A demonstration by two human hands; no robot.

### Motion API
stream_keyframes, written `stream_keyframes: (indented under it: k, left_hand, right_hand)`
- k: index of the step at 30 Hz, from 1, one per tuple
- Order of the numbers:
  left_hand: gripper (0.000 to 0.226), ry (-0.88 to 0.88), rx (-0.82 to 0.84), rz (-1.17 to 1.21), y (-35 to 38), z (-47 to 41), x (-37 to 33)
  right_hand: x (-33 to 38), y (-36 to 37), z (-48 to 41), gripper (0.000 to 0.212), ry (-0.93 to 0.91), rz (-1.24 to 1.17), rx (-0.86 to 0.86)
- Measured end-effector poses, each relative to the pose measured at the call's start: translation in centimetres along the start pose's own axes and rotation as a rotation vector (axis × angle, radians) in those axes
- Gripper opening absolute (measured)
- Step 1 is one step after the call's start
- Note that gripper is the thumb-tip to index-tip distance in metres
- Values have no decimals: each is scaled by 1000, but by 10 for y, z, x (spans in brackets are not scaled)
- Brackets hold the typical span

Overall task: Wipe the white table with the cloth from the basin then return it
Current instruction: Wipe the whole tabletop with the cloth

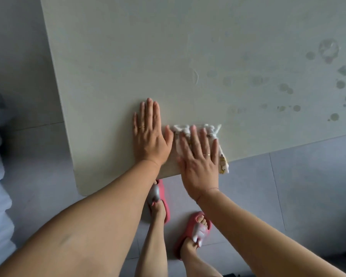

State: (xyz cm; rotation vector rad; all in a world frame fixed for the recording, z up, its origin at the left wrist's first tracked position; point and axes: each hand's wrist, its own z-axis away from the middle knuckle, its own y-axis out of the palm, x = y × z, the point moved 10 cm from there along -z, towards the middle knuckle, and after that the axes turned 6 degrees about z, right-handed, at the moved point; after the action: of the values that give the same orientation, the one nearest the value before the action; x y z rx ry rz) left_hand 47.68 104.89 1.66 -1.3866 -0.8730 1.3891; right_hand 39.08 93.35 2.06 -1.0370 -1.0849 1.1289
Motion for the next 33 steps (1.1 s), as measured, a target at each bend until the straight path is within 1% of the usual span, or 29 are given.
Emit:
stream_keyframes:
  k: [2, 3, 4, 5, 6, 9, 11, 12, 13, 14, 16, 17, 19, 20, 21, 22, 24, 25, 26, 27, 28, 29, 31, 33]
  left_hand:
    - [69, 3, -2, -3, -2, -1, -1]
    - [68, 1, -4, -2, -3, -1, -1]
    - [67, -1, -6, 1, -4, -1, -1]
    - [67, -3, -7, 4, -4, -1, -1]
    - [66, -3, -7, 4, -5, -1, -1]
    - [66, -8, -9, 3, -5, -3, -1]
    - [66, -9, -16, 4, -4, -3, -1]
    - [66, -7, -19, 3, -3, -2, -1]
    - [66, -7, -22, 2, -3, -2, -1]
    - [66, -8, -24, 0, -3, -2, 0]
    - [69, -11, -18, -3, -3, -3, -1]
    - [71, -12, -13, -2, -3, -3, -1]
    - [71, -10, -11, 4, -3, -3, -1]
    - [70, -8, -13, 3, -3, -3, -1]
    - [68, -8, -14, 0, -3, -3, -1]
    - [67, -10, -15, -3, -3, -3, 0]
    - [67, -15, -13, -4, -4, -3, 0]
    - [67, -19, -11, -3, -4, -3, 0]
    - [67, -22, -5, -2, -4, -3, 0]
    - [68, -22, 4, 3, -3, -4, 0]
    - [69, -22, 11, 8, -3, -4, -1]
    - [69, -24, 15, 8, -3, -5, -1]
    - [71, -25, 25, -2, -3, -5, 0]
    - [72, -23, 34, -2, -1, -5, 1]
  right_hand:
    - [18, -1, 5, 54, -239, 31, 3]
    - [9, -2, 1, 54, -307, 46, 5]
    - [-6, -3, -5, 54, -333, 70, 3]
    - [-29, -6, -11, 55, -308, 93, 1]
    - [-57, -9, -19, 56, -231, 102, 10]
    - [-133, -17, -36, 59, 85, 80, 48]
    - [-144, -18, -38, 60, 274, 45, 37]
    - [-134, -17, -37, 61, 335, 17, 32]
    - [-114, -16, -36, 61, 334, -10, 32]
    - [-85, -13, -35, 59, 252, -21, 37]
    - [-21, -7, -24, 52, -50, -2, 62]
    - [-4, -5, -19, 51, -182, 7, 54]
    - [-4, -5, -24, 52, -379, 44, 59]
    - [-15, -6, -31, 52, -433, 89, 62]
    - [-32, -8, -42, 52, -423, 120, 56]
    - [-57, -12, -57, 52, -325, 116, 53]
    - [-114, -22, -85, 56, 26, 54, 28]
    - [-131, -25, -91, 57, 198, 10, 15]
    - [-134, -24, -93, 59, 330, -31, 7]
    - [-123, -23, -92, 59, 401, -58, 7]
    - [-102, -22, -90, 59, 393, -76, 5]
    - [-71, -21, -87, 58, 300, -79, 5]
    - [-9, -15, -73, 54, -15, -48, 47]
    - [10, -12, -66, 52, -267, 10, 60]
